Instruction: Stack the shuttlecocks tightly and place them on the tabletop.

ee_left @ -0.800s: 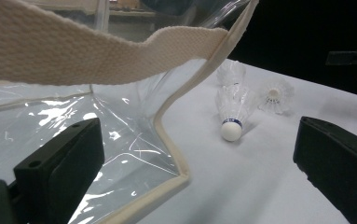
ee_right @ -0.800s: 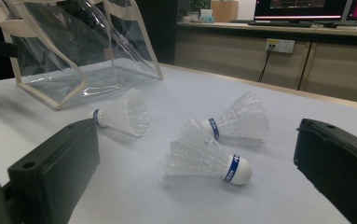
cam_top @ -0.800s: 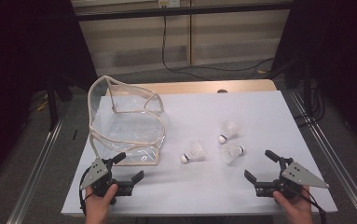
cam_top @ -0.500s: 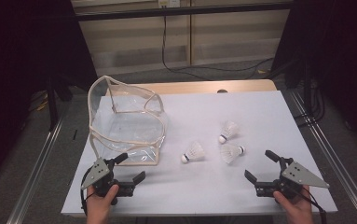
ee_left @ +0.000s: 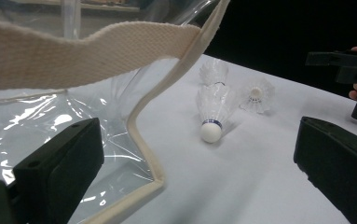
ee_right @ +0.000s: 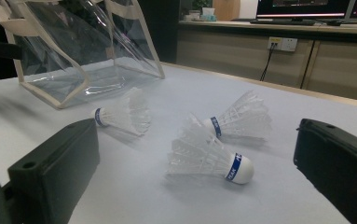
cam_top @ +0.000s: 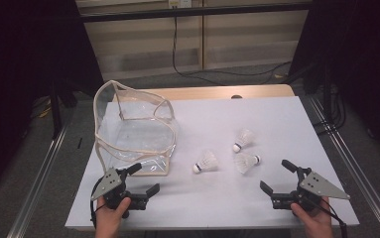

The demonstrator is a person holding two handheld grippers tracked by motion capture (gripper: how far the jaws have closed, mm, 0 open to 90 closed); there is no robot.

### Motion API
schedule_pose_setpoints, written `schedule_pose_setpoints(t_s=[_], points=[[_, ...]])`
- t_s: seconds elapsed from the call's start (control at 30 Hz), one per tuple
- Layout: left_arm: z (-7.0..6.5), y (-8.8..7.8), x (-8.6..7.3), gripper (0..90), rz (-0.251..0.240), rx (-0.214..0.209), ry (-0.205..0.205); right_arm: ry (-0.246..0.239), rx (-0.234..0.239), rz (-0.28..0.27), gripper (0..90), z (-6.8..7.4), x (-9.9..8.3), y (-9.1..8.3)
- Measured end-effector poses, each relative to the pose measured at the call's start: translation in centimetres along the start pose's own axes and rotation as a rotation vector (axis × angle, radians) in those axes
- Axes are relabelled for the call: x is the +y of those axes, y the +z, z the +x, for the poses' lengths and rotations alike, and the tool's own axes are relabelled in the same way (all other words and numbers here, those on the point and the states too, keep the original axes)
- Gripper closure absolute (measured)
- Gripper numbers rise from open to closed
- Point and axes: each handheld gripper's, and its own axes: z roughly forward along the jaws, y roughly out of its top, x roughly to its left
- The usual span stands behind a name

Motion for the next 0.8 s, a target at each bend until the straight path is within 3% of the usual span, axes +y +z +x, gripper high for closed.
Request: schedule_pose_setpoints(t_s=[0.8], points=[[-2.2, 2.5, 0.3, 1.3, 0.043, -0.075, 0.023, -0.004, 0.008, 0.002, 0.0, 0.1, 0.1, -0.1]])
